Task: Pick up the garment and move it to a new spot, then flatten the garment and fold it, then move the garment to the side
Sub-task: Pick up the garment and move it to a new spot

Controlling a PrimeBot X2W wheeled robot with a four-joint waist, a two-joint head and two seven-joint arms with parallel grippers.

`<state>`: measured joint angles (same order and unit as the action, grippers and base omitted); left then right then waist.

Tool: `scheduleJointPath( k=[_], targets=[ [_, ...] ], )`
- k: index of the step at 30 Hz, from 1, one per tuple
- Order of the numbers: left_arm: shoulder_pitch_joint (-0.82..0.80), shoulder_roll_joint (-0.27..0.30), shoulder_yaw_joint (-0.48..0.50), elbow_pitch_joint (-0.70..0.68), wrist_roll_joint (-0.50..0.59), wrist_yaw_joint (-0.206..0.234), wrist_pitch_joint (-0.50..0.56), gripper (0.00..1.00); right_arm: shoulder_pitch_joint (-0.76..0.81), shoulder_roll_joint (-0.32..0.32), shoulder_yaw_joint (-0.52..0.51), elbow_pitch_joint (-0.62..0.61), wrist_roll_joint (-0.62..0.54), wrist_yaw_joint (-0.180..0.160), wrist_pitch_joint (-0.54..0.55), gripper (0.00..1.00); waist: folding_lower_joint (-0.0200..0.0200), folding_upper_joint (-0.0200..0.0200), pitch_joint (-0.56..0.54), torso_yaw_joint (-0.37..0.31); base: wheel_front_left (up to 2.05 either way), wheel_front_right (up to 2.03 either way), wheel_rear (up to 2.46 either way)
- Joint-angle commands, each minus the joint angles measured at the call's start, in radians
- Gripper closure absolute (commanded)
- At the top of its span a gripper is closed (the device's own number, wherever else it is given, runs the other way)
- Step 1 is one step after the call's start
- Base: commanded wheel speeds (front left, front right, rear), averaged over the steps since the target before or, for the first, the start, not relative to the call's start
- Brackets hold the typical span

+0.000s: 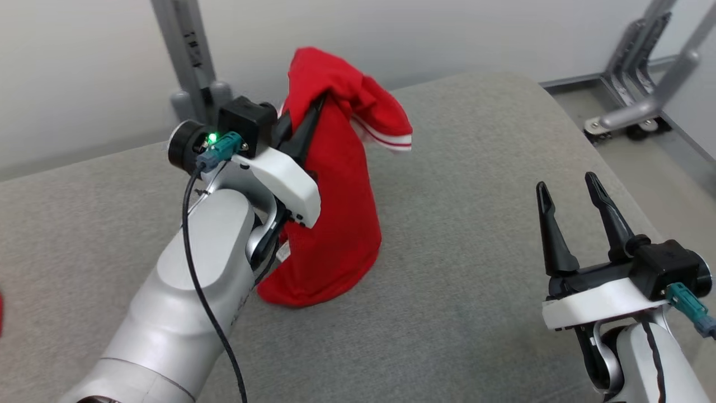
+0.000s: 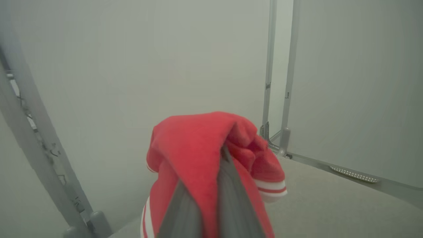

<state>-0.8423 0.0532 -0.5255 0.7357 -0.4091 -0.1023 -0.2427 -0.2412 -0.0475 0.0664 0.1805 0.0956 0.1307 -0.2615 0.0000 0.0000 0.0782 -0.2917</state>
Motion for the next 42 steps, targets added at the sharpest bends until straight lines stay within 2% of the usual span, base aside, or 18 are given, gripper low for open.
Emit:
scheduleJointPath(
  k=[1,4,6,7,8,9,10,12,15,18,22,26,31,36,39,42],
  targets=[
    [0.008,0.006,-0.011,0.028,0.006,0.009,-0.005,1.0,-0.013,-0.004,0.006,-0.001,0.011,0.0,-0.004,0.0,0.0,0.0,0.063,-0.096,0.0,0.0,0.0],
    [0.012,0.001,-0.06,0.114,0.01,0.016,-0.013,1.0,-0.025,-0.005,0.01,-0.002,0.034,0.0,-0.004,0.0,0.0,0.0,0.09,-0.156,0.0,0.0,0.0],
    [0.028,-0.001,-0.101,0.145,-0.026,0.011,-0.015,1.0,-0.029,-0.005,0.01,0.001,0.045,0.0,-0.004,0.0,0.0,0.0,0.102,-0.187,0.0,0.0,0.0],
    [0.037,0.0,-0.154,0.168,-0.064,0.009,-0.009,1.0,-0.03,-0.004,0.007,0.006,0.051,0.0,-0.004,0.0,0.0,0.0,0.11,-0.207,0.0,0.0,0.0],
    [0.037,0.0,-0.186,0.174,-0.074,0.009,-0.006,0.62,-0.029,-0.004,0.005,0.008,0.054,0.0,-0.004,0.0,0.0,0.0,0.112,-0.214,0.0,0.0,0.0],
    [0.042,0.0,-0.216,0.176,-0.093,0.006,-0.003,0.07,-0.028,-0.004,0.003,0.009,0.054,0.0,-0.004,0.0,0.0,0.0,0.113,-0.218,0.0,0.0,0.0],
    [0.049,0.0,-0.243,0.178,-0.114,0.005,-0.001,0.0,-0.029,-0.004,0.001,0.009,0.055,0.0,-0.004,0.0,0.0,0.0,0.114,-0.22,0.0,0.0,0.0],
    [0.057,0.0,-0.291,0.173,-0.153,0.002,0.0,0.0,-0.029,-0.005,-0.007,0.009,0.055,0.0,-0.004,0.0,0.0,0.0,0.11,-0.219,0.0,0.0,0.0],
    [0.042,0.0,-0.324,0.168,-0.207,0.037,-0.01,0.0,-0.027,-0.005,-0.02,0.006,0.045,0.0,-0.004,0.0,0.0,0.0,0.096,-0.197,0.0,0.0,0.0],
    [0.02,0.0,-0.329,0.164,-0.246,0.07,-0.019,0.0,-0.022,-0.005,-0.031,0.004,0.033,0.0,-0.004,0.0,0.0,0.0,0.076,-0.159,0.0,0.0,0.0],
    [-0.004,-0.002,-0.303,0.134,-0.264,0.087,-0.023,0.0,-0.012,-0.005,-0.042,0.003,0.02,0.0,-0.004,0.0,0.0,0.0,0.054,-0.109,0.0,0.0,0.0],
    [0.009,0.002,-0.197,0.054,-0.217,0.118,-0.022,0.0,0.002,-0.005,-0.054,-0.006,0.001,0.0,-0.004,0.0,0.0,0.0,0.023,-0.034,0.0,0.0,0.0],
    [0.093,0.035,-0.03,-0.087,-0.116,0.142,-0.021,0.0,0.016,-0.006,-0.078,-0.034,-0.024,0.0,-0.004,0.0,0.0,0.0,-0.017,0.065,0.0,0.0,0.0],
    [0.226,0.084,0.138,-0.213,-0.033,0.128,-0.021,0.0,0.036,-0.005,-0.091,-0.067,-0.036,0.0,-0.004,0.0,0.0,0.0,-0.039,0.156,0.0,0.0,0.0],
    [0.335,0.088,0.23,-0.277,0.002,0.117,-0.021,0.0,0.054,-0.005,-0.093,-0.078,-0.058,0.0,-0.004,0.0,0.0,0.0,-0.049,0.198,0.0,0.0,0.0],
    [0.446,0.072,0.305,-0.323,0.01,0.082,-0.021,0.0,0.067,-0.006,-0.097,-0.084,-0.065,0.0,-0.004,0.0,0.0,0.0,-0.058,0.231,0.0,0.0,0.0]
  ],
)
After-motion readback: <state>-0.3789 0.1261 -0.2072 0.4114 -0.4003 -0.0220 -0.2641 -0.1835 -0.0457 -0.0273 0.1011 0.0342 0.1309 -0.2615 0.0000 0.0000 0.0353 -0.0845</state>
